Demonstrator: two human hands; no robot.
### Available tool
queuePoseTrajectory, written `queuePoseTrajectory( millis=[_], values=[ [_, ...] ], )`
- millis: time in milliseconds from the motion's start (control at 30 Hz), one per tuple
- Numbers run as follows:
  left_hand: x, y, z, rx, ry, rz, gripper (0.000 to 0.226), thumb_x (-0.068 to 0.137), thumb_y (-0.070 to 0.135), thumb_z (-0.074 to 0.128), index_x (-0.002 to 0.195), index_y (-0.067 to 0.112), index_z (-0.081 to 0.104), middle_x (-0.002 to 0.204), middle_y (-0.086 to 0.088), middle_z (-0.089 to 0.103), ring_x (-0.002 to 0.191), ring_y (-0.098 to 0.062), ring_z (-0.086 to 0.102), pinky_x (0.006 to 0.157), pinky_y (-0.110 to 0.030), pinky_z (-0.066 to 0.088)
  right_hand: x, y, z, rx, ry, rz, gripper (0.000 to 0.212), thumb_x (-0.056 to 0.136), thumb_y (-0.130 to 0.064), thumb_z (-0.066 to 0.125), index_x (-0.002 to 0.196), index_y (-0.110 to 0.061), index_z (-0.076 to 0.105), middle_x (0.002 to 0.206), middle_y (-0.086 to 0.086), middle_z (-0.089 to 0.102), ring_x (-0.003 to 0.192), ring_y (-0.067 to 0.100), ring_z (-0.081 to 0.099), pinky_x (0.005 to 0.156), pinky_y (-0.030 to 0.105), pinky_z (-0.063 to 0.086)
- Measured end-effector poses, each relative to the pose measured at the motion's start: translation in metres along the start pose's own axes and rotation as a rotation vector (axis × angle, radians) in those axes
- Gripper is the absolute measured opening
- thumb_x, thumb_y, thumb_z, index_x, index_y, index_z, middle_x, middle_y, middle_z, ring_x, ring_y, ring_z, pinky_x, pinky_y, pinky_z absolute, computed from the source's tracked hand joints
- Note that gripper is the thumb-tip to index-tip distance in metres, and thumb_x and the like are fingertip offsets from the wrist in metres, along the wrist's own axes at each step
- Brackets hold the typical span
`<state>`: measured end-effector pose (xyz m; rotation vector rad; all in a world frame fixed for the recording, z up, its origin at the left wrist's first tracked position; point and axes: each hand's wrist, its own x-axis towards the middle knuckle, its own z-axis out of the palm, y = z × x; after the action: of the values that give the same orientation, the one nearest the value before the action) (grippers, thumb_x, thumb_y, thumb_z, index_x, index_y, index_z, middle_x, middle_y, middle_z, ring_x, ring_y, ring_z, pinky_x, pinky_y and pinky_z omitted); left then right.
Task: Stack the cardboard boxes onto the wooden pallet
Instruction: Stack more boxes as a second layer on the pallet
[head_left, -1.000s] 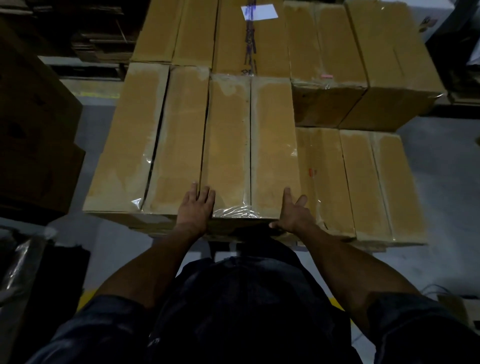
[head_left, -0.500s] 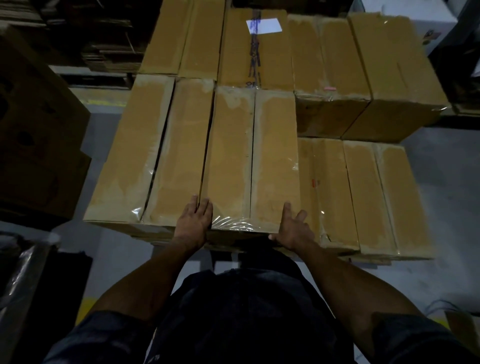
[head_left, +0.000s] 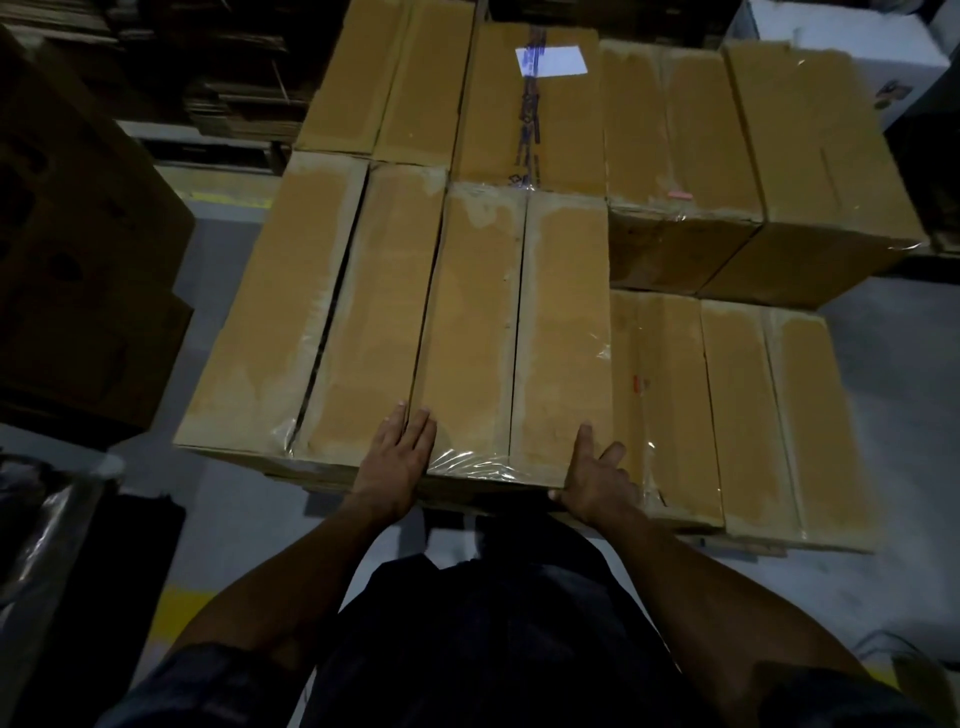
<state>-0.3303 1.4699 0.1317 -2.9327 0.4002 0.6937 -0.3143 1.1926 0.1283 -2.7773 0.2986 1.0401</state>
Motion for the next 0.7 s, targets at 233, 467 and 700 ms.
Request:
queuePoseTrajectory(
  millis=[233, 467, 700],
  values=[
    [-0.001, -0.020, -0.007, 0.189, -0.026, 0.099, 0.083, 0.098, 0.015, 0.048, 0.156, 0.014, -0.011, 0.164, -0.008, -0.015, 0.149, -0.040, -0.014, 0.121, -0.045, 0.000, 0.003, -0.002, 0.003, -0.019, -0.006, 0.024, 0.119, 0.084, -0.053, 0.074, 0.155, -0.029, -0.018, 0.154, 0.026, 0.006, 0.123, 0.044, 0.048, 0.101, 0.050, 0.043],
    [0.000, -0.021, -0.009, 0.214, -0.064, 0.110, 0.085, 0.095, 0.007, 0.049, 0.156, 0.009, -0.010, 0.164, -0.011, -0.014, 0.149, -0.038, -0.013, 0.124, -0.043, 0.004, 0.004, -0.002, 0.001, -0.023, -0.017, 0.032, 0.120, 0.083, -0.054, 0.074, 0.155, -0.028, -0.019, 0.154, 0.028, 0.004, 0.124, 0.045, 0.048, 0.102, 0.050, 0.041],
    [0.003, -0.015, -0.003, 0.177, -0.070, 0.051, 0.089, 0.094, 0.009, 0.052, 0.155, 0.009, -0.013, 0.164, -0.011, -0.014, 0.150, -0.038, -0.012, 0.122, -0.043, 0.008, 0.005, -0.004, 0.003, -0.028, -0.017, 0.049, 0.121, 0.084, -0.054, 0.073, 0.155, -0.027, -0.021, 0.154, 0.028, 0.002, 0.124, 0.045, 0.047, 0.102, 0.050, 0.043]
  ],
)
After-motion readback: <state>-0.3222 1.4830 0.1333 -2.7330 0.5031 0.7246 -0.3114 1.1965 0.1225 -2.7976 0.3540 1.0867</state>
